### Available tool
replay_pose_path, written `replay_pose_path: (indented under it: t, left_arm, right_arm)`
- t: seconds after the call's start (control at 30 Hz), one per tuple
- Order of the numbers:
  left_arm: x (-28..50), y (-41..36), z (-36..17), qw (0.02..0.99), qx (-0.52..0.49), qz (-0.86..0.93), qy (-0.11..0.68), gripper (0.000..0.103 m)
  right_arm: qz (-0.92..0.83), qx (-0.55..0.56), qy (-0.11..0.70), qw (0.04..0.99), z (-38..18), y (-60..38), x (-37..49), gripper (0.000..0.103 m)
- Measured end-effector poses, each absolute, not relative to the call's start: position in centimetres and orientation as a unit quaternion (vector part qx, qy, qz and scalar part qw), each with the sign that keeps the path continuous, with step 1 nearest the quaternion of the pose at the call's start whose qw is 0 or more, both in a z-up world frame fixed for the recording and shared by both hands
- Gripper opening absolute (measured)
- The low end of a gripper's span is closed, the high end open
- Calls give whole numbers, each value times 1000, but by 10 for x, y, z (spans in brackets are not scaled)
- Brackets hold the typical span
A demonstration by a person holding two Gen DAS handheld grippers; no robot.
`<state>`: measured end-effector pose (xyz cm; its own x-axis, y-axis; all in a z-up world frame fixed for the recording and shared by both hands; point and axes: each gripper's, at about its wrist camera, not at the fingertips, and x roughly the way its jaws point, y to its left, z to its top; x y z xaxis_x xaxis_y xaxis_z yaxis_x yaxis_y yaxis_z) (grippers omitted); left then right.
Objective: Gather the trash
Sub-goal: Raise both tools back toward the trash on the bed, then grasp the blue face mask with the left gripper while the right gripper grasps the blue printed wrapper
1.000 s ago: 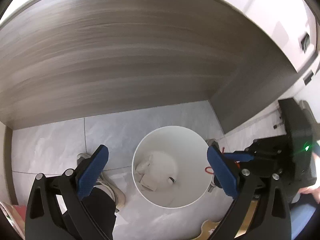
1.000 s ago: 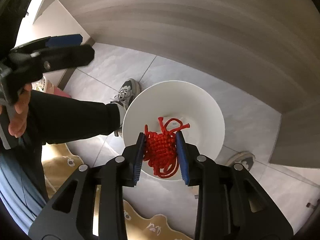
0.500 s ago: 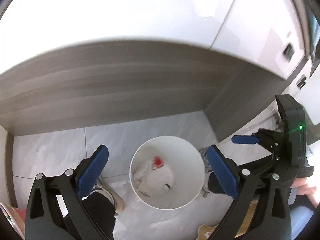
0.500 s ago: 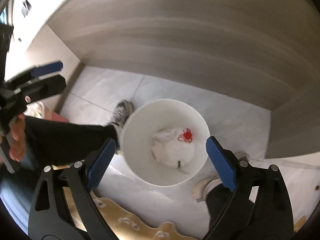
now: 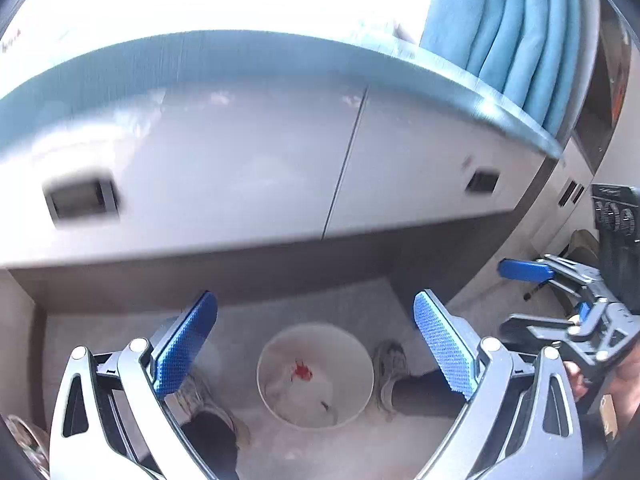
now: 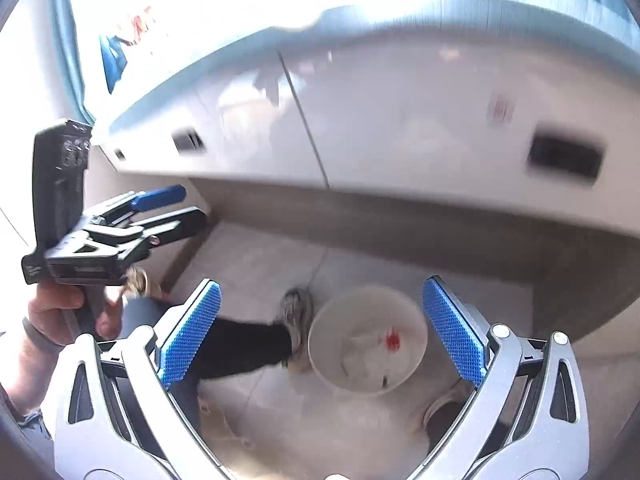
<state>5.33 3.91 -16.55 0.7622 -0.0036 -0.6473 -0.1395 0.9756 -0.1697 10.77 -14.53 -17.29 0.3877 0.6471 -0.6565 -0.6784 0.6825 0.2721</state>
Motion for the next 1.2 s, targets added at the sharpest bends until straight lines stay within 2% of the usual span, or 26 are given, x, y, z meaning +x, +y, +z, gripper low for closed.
replay_pose_path:
  t: [0.23, 0.5, 0.7, 1.0, 1.03, 1.07, 1.13, 1.2]
  left_arm:
    - [75, 37, -74, 954, -67, 58, 285, 97]
    - [164, 77, -10, 958, -45, 73, 275, 97]
    - [239, 122, 2, 951, -67, 62, 296, 97]
    - [335, 154, -33, 919, -61, 43, 386, 96]
    - [341, 155, -37, 914, -64, 35, 399, 91]
    - [347, 156, -39, 910, -71, 27, 407, 81]
    - [354, 159, -40, 909, -76, 24, 409, 73]
    - [361, 161, -43, 906, -74, 21, 417, 56]
  right_arm:
    - [374, -31, 313, 873, -77, -158, 121, 98]
    - [355, -32, 290, 888, -16, -143, 186, 98]
    - [337, -28, 321, 885, -2, -108, 264, 98]
    - [279, -66, 357, 889, -15, -72, 356, 98]
    - [276, -72, 359, 889, -16, -70, 363, 98]
    - [274, -77, 360, 888, -17, -69, 370, 98]
    - [276, -78, 365, 886, -20, -66, 382, 98]
    - [280, -78, 376, 880, -23, -63, 392, 98]
